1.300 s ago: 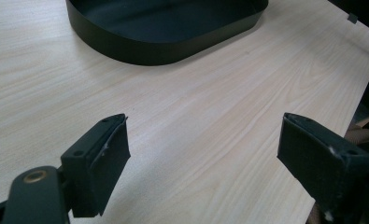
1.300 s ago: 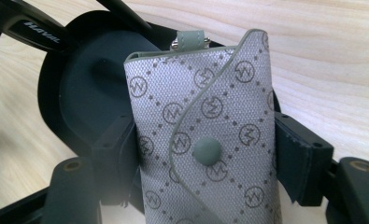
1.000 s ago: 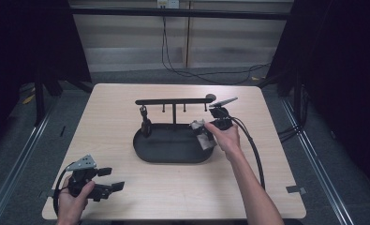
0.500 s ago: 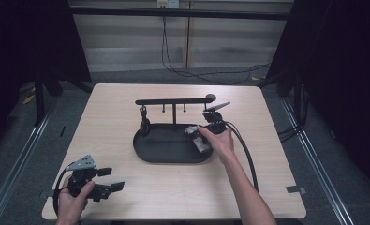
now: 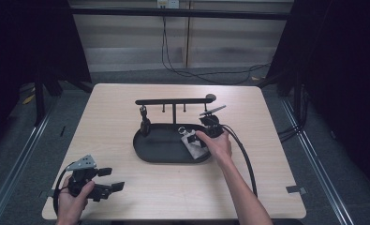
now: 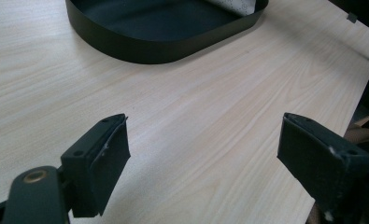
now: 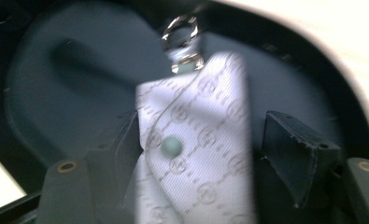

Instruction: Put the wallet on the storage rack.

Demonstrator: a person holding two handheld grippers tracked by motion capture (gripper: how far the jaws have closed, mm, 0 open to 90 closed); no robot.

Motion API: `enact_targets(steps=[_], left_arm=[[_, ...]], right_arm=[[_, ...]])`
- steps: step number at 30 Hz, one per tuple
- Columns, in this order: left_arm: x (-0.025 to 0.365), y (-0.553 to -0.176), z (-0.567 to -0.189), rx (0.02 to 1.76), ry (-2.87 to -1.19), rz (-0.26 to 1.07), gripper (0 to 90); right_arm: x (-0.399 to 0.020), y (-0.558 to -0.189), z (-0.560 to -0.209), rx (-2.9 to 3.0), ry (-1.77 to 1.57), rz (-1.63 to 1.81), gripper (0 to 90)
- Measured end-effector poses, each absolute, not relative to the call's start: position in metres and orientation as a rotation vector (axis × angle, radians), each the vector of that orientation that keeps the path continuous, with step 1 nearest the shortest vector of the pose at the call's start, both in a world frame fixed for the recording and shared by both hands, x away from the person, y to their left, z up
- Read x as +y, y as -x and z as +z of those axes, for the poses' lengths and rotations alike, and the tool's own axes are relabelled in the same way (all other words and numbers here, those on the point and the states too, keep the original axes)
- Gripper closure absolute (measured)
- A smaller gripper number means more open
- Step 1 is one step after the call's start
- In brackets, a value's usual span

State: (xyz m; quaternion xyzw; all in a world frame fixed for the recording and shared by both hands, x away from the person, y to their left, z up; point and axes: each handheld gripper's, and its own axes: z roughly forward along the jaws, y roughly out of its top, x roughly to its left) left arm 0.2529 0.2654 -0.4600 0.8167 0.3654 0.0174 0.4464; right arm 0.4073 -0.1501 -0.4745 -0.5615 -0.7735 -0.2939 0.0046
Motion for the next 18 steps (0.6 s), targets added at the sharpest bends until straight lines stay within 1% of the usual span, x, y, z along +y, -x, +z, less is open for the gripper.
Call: enact_targets(steps=[6,15,18], left_arm=[[0.266,-0.253,-0.46,0.914,-2.018,0.051,16.6],[0.268,-0.257,-0.462,0.939,-2.001,0.073,16.6],[0.268,-0.258,-0.463,0.966,-1.991,0.083,16.6]], right_arm=[[-0.159,-0.404,-0.466,-2.402,1.758,-0.965,22.0],[-0.185,-0.39,-0.452,-2.442,1.745,-1.047,17.7],[-0.197,-0.383,-0.448,-2.455,1.751,-1.078,17.7]])
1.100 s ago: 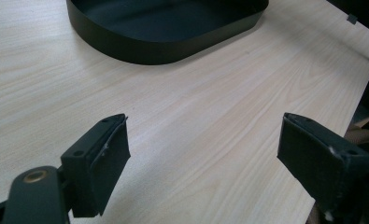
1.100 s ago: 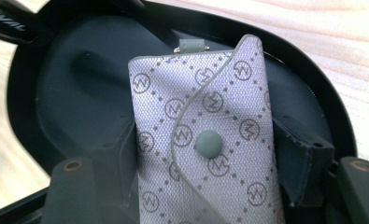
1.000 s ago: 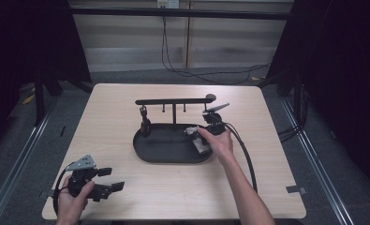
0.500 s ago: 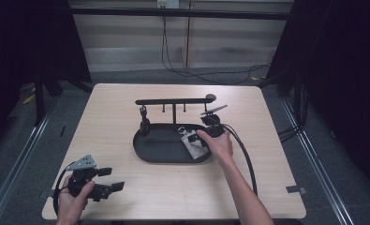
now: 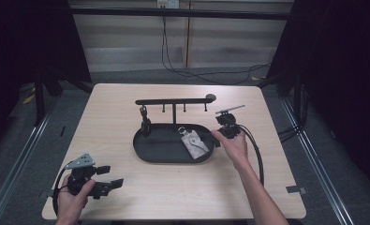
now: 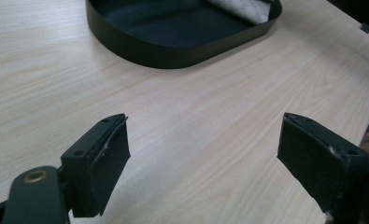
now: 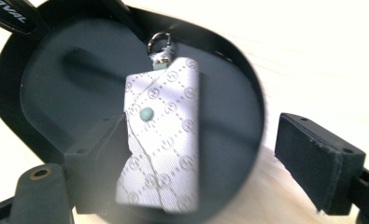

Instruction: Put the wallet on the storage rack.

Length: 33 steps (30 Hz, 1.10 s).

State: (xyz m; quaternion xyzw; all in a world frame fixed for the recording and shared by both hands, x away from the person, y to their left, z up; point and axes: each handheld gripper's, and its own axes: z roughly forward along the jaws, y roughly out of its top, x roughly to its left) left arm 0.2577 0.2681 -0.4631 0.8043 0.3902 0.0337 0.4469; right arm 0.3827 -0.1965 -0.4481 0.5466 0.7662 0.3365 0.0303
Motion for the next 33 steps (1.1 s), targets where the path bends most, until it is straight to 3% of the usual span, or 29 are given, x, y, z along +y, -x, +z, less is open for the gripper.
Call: enact_targets(steps=[18,25,33], left_arm=[[0.266,-0.257,-0.464,0.984,-2.001,0.082,16.8],[0.264,-0.256,-0.464,0.982,-2.013,0.068,16.9],[0.264,-0.256,-0.464,0.987,-2.017,0.066,17.0]], right_arm=[[-0.255,-0.324,-0.448,2.242,-1.657,1.045,18.0],[-0.262,-0.293,-0.452,2.203,-1.644,1.037,22.2],[-0.272,-0.256,-0.466,2.173,-1.659,0.999,21.1]])
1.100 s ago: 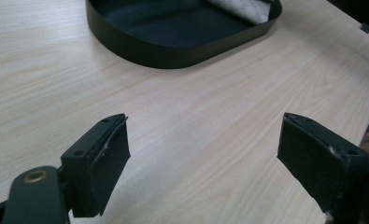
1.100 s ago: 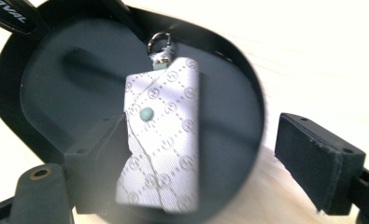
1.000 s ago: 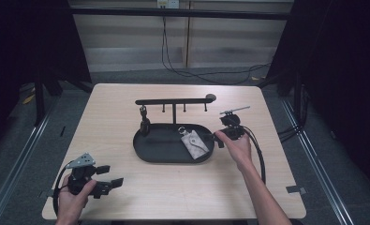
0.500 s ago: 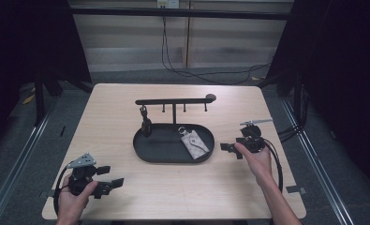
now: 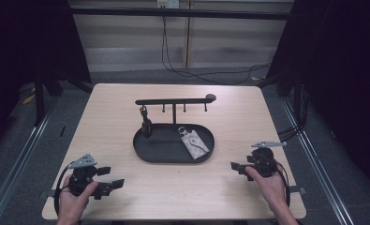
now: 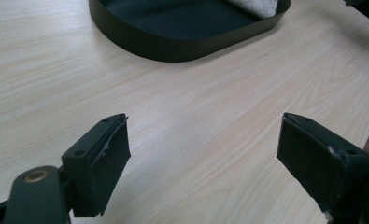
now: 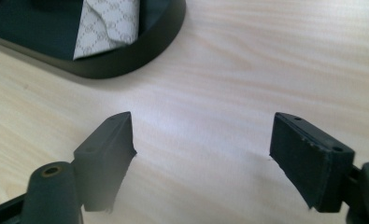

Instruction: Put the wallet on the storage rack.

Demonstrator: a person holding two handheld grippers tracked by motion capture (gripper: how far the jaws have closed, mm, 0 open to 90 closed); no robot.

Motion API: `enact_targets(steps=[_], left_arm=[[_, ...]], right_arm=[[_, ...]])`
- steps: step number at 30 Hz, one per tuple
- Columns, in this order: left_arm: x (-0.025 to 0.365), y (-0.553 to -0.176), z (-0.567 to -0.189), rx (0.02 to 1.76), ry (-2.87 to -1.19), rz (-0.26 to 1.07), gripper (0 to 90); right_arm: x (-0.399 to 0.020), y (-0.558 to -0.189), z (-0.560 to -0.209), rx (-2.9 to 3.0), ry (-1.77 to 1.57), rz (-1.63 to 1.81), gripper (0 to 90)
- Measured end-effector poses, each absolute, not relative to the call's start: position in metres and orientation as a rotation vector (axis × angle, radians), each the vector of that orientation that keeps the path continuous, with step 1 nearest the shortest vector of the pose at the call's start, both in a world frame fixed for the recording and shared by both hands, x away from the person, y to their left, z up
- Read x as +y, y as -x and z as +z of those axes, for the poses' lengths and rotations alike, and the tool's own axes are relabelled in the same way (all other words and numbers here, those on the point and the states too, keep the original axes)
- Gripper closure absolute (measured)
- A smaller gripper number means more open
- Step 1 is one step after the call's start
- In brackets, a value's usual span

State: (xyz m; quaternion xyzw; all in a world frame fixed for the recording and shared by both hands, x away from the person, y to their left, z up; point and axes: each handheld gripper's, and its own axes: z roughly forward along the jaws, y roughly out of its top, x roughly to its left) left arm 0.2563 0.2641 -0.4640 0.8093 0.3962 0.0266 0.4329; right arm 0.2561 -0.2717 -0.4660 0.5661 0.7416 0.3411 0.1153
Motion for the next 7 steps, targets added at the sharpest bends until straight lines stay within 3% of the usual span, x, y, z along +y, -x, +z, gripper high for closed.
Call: enact_targets(steps=[7], left_arm=[[0.262,-0.256,-0.465,0.974,-2.031,0.064,18.2]], right_arm=[[-0.282,-0.248,-0.485,2.17,-1.682,0.818,19.8]])
